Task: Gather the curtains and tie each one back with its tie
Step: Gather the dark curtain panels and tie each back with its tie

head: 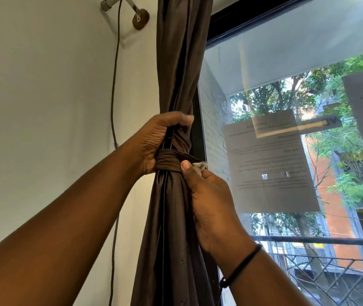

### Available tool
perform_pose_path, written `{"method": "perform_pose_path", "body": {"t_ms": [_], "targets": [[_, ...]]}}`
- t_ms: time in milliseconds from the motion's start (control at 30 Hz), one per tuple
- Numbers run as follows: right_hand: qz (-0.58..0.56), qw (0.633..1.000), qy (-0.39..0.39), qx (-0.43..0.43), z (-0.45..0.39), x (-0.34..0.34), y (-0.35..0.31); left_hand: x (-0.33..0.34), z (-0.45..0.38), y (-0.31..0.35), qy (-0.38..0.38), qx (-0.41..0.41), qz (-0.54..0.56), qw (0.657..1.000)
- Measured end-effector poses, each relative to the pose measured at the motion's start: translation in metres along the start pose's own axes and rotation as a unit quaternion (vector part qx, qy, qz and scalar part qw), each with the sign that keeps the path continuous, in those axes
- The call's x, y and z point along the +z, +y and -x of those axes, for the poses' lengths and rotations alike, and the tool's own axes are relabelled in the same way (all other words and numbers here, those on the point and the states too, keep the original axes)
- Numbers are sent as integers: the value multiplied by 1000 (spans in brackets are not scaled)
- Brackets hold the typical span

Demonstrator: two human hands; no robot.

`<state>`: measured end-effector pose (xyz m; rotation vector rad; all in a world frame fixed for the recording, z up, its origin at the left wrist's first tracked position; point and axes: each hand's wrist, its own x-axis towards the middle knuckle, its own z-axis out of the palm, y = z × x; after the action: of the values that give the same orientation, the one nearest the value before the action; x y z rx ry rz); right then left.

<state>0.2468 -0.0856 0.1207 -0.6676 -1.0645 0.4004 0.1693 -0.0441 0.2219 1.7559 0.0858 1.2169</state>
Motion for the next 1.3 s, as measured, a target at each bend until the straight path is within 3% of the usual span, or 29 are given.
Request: {"method": "perform_pose_path", "body": {"t_ms": [100, 200, 267, 433, 600, 667, 733, 767, 833, 900, 933, 1033, 1200, 1267, 1300], "targets": [[25, 999, -41, -14, 3, 0, 0, -9, -4, -3, 17, -24, 5, 1000], [133, 983, -37, -117, 4, 5, 6, -19, -9, -4, 8, -34, 30, 999], [201, 963, -9, -182, 4, 10, 10, -22, -10, -4, 2, -34, 35, 999], [258, 933, 90, -234, -10, 7, 1, -18, -9, -3, -43, -47, 49, 997], [485, 829, 121, -250, -23, 3, -8, -11, -11, -5, -36, -57, 6, 998], [553, 782, 96, -270, -23, 3, -8, -8, -13, -9, -13, -43, -37, 998], [587, 758, 40, -280, -20, 2, -7, -8, -16, -14, 4, -32, -58, 998], [579, 768, 10, -273, -18, 1, -8, -9, -17, -15, 6, -31, -54, 998], [492, 842, -37, -216, -16, 0, -13, -10, -16, -15, 4, -29, -32, 999], [373, 912, -30, -169, -21, -3, -17, -11, -17, -15, -3, -19, -18, 1000], [344, 923, -4, -173, -25, -5, -18, -10, -17, -14, -9, -15, -8, 1000], [311, 925, 39, -216, -36, -13, -12, -8, -15, -14, -15, -20, 25, 999], [305, 926, -2, -221, -33, -24, -2, -15, -16, -18, -52, -63, 123, 989], [373, 895, 27, -245, -35, -25, -1, -12, -14, -20, -55, -56, 130, 988], [437, 861, 48, -258, -36, -25, -2, -11, -15, -21, -50, -52, 125, 990]]}}
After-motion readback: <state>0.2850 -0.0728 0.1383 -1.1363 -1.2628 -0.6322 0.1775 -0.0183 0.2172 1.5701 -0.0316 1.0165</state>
